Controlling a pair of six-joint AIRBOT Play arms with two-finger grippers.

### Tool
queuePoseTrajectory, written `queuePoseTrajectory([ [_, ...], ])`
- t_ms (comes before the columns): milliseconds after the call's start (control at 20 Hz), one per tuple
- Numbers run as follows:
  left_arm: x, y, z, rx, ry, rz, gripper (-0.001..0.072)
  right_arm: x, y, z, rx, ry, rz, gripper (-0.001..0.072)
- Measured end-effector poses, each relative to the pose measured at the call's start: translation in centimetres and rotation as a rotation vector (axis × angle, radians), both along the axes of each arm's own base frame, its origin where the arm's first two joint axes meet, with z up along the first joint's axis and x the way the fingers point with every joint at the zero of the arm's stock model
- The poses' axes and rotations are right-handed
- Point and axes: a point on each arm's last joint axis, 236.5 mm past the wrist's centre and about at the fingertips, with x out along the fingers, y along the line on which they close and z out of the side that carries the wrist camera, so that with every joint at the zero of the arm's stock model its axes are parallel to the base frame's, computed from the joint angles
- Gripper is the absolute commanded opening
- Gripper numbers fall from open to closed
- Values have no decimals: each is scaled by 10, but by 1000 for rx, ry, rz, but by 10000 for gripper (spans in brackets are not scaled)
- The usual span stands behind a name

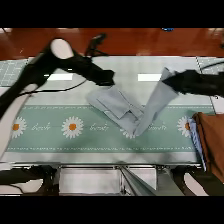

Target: Fold the shirts.

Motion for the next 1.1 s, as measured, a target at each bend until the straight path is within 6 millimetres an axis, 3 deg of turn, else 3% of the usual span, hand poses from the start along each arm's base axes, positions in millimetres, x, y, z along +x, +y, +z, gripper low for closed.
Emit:
queuePoseTrajectory([
  [200, -16, 84, 3, 23, -29, 146, 19, 42, 85, -25, 35, 50, 140, 35],
  [300, -30, 112, -4, 32, -25, 200, 19, 59, 123, -45, 40, 84, 193, 35],
  [450, -49, 137, -23, 48, 1, 249, 19, 78, 168, -76, 42, 130, 245, 35],
  [700, -64, 151, -47, 61, 34, 288, 19, 99, 197, -118, 40, 190, 247, 35],
  [1000, -64, 154, -55, 62, 35, 310, 19, 119, 203, -130, 46, 175, 190, 36],
  [1050, -64, 155, -56, 62, 36, 311, 19, 121, 203, -132, 47, 176, 183, 86],
  [1100, -63, 155, -56, 62, 33, 315, 19, 122, 204, -133, 48, 176, 176, 284],
])
